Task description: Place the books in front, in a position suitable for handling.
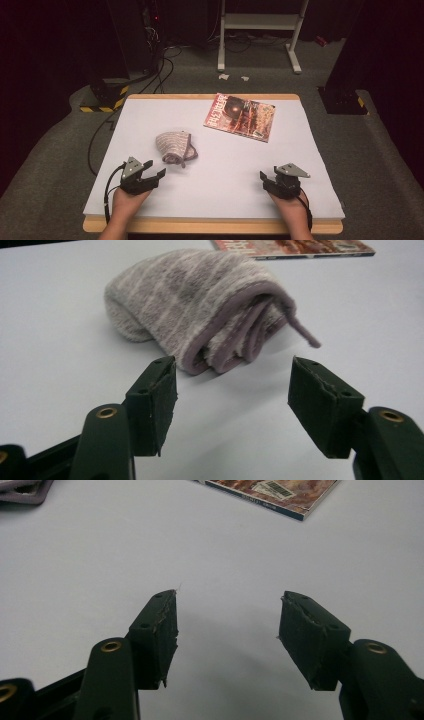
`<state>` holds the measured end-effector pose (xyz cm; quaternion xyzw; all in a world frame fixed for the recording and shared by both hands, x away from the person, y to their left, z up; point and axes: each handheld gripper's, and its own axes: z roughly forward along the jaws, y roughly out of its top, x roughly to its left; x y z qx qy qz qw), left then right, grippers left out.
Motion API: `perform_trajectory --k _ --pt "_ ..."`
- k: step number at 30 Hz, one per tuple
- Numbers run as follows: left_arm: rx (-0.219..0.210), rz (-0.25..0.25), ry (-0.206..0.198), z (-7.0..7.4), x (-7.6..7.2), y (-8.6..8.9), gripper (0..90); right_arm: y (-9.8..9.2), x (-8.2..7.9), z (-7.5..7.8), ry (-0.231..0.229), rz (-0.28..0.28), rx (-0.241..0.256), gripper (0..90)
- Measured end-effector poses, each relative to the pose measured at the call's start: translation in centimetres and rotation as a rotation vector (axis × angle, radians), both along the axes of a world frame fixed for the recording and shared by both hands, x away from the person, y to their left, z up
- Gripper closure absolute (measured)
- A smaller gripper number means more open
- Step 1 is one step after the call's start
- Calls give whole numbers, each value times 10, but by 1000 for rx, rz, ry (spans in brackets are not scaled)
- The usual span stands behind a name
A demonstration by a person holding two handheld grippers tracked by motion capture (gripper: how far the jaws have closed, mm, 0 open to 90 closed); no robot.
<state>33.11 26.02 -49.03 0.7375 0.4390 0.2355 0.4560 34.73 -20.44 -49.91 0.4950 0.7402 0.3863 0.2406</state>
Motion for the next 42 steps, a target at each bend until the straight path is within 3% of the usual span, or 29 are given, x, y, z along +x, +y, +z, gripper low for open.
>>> perform_trajectory --k 3,11,19,25,33,36,40,42 --pt "-28 -31 -11 1 -1 -5 333 0 0 -1 -2 -3 -2 396" --pt "-25 -71 -5 1 -2 -21 316 -1 2 -3 10 -5 -8 384" --pt "-56 -103 16 3 -2 -39 314 -2 2 -3 4 -21 -15 380" --pt "-42 -115 6 11 2 -56 322 -3 3 0 -4 -27 -24 378" --pt "-30 -132 -11 28 23 -93 326 -3 11 5 -13 -20 -12 385" --pt "-28 -132 -12 32 36 -113 321 -4 16 8 -21 -18 -9 389" --pt "-12 -118 -22 36 56 -141 321 -2 26 14 -34 -3 -44 398" --pt "-32 -116 0 39 68 -154 321 -2 34 17 -30 -3 -38 398"
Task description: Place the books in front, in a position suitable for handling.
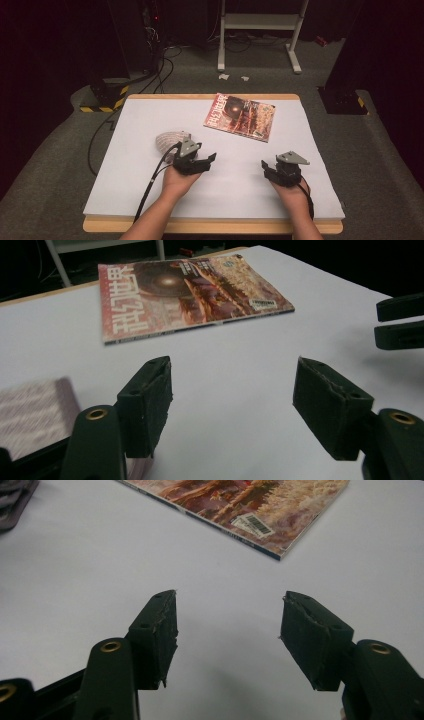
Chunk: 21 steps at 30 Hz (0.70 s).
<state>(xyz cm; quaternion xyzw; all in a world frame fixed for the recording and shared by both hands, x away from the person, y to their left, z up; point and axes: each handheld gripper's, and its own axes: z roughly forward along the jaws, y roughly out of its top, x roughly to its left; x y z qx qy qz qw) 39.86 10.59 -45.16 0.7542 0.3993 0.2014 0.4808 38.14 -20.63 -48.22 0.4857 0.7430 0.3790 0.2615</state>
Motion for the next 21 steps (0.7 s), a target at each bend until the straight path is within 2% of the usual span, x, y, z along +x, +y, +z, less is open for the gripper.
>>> perform_trajectory --k 2,7,10,13,14,15,21 --pt "-22 16 11 3 12 -11 321 0 9 2 -1 -4 -7 399" --pt "-8 59 10 3 42 -35 321 -4 32 5 15 -27 -15 405" --pt "33 85 -1 1 60 -45 321 -4 43 5 24 -40 -30 412" --pt "62 113 13 -3 78 -49 321 -5 55 5 42 -47 -38 424" --pt "62 113 13 -3 78 -49 321 -6 58 5 48 -53 -37 425" --pt "68 133 36 -7 93 -48 321 -6 63 4 53 -54 -38 427" --pt "94 214 119 -29 134 -42 295 -6 84 -2 82 -74 -28 434"
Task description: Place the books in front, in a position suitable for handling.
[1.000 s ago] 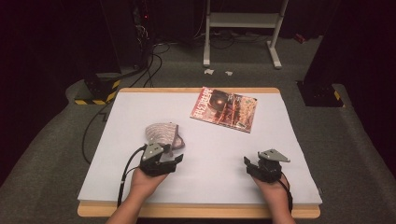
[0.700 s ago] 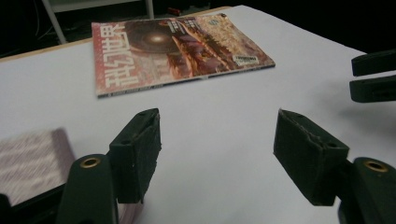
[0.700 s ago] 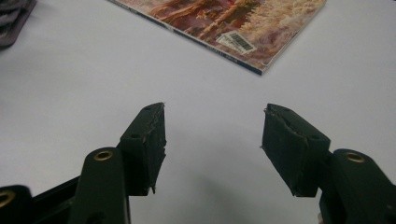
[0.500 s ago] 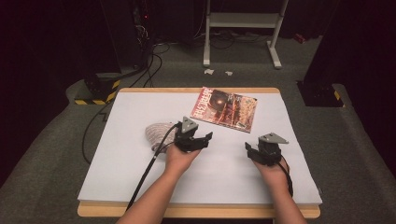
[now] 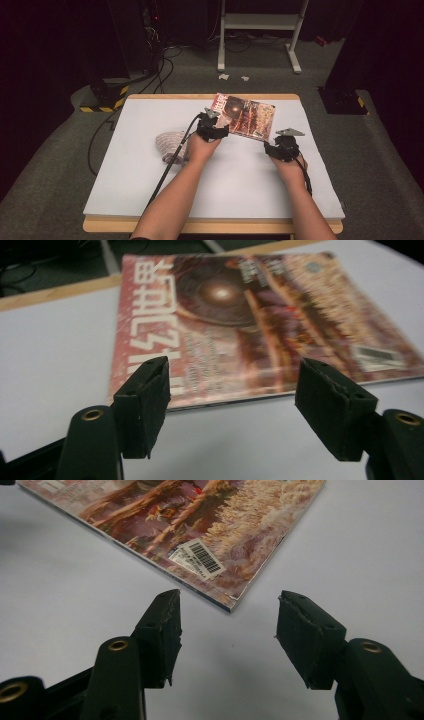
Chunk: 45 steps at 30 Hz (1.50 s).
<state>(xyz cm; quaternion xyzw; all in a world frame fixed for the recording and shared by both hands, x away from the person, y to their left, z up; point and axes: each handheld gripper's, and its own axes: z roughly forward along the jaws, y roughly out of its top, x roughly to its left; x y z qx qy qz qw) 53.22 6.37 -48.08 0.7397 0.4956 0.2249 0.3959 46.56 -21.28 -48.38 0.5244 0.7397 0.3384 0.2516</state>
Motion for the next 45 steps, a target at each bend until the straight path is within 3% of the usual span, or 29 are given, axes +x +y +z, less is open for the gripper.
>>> perform_trajectory --k 5,7,10,19,24,26,27,31,37,40,45 --pt "11 74 42 -13 19 7 284 2 15 -10 35 -14 33 430" --pt "12 78 48 -15 21 7 264 3 17 -11 41 -17 37 429" --pt "44 86 87 -21 29 6 238 2 26 -20 86 -27 41 402" --pt "57 81 83 -22 29 3 216 4 30 -19 97 -18 59 397" --pt "40 32 83 -20 23 -4 296 6 29 -19 94 -11 47 399" --pt "69 39 66 -21 22 -6 306 6 29 -19 94 -13 44 400" --pt "91 54 63 -22 23 -5 284 6 28 -19 96 -14 42 400" --pt "91 94 72 -23 27 1 212 6 26 -19 97 -14 38 401" --pt "88 94 82 -24 30 3 145 4 27 -19 94 -14 42 398" --pt "39 93 127 -25 32 7 122 3 26 -19 95 -16 43 396" --pt "51 76 131 -26 32 8 123 2 25 -19 91 -14 44 399"
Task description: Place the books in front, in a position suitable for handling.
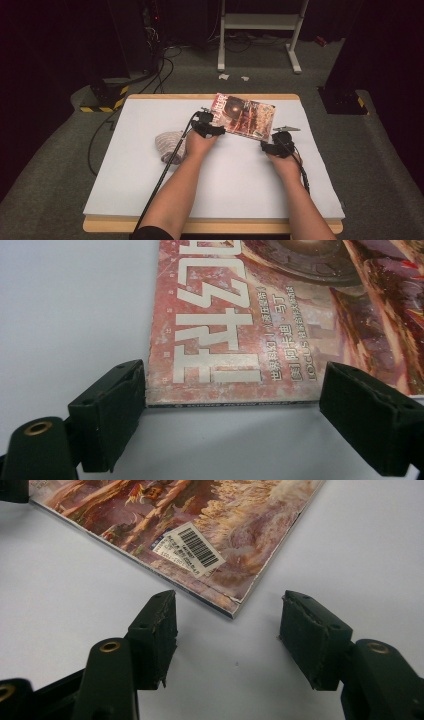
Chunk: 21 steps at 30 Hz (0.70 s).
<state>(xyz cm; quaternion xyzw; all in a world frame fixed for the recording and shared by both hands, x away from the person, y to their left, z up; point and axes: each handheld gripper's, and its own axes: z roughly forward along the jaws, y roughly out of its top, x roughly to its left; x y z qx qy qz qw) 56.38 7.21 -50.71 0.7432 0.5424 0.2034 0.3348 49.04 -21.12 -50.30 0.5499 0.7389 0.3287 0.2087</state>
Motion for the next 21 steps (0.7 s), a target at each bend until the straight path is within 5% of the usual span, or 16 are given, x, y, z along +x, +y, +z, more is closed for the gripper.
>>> perform_trajectory --k 13,16,21 --pt "53 -32 -28 1 -18 -12 253 -5 2 1 6 -5 32 404" --pt "-2 -32 -22 0 -16 -9 232 -8 3 1 -2 -29 43 399" --pt "-24 -24 -23 0 -12 -6 199 -7 12 1 5 -27 25 367"
